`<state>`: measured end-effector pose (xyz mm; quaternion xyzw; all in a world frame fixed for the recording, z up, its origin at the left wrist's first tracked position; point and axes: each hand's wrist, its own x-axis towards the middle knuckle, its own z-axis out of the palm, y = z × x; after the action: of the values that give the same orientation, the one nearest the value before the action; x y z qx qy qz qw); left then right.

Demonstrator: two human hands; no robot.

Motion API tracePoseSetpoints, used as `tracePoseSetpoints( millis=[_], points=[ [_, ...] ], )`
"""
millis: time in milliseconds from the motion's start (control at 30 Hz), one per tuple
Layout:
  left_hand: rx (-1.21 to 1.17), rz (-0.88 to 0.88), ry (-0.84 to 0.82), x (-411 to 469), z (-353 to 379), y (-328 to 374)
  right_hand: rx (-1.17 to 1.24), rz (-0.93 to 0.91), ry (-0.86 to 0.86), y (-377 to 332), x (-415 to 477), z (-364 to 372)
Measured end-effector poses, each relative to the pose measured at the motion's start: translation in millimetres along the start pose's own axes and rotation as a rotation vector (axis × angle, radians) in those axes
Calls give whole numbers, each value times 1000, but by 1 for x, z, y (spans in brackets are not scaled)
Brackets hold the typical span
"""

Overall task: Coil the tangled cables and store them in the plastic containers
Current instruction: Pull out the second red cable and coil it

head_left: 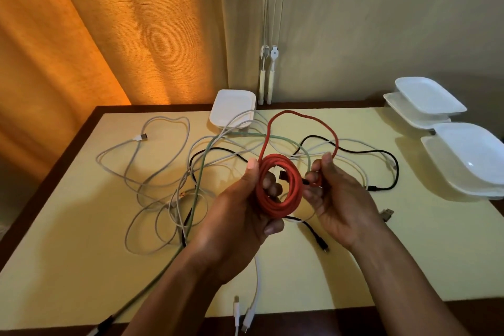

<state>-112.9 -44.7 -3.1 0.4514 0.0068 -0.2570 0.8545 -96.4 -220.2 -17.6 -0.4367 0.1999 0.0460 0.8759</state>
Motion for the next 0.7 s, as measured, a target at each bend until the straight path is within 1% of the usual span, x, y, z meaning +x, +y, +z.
tracePoseSetpoints(
  millis=[67,133,267,400,567,700],
  points=[
    [21,2,3,-1,1,-1,-47,8,-32,6,-2,6],
    [35,-6,3,-1,1,-2,-157,-26,-46,13,-5,12],
    [47,22,-5,-1,2,-4,-347,-114,-9,18,-4,12],
    [38,72,57,1,1,-4,-302,-75,-14,15,0,2],
    [45,120,62,0,1,0,-143,83,-132,12,-1,1],
    [48,92,52,0,3,-1,-147,87,-201,17,-5,8]
  ],
)
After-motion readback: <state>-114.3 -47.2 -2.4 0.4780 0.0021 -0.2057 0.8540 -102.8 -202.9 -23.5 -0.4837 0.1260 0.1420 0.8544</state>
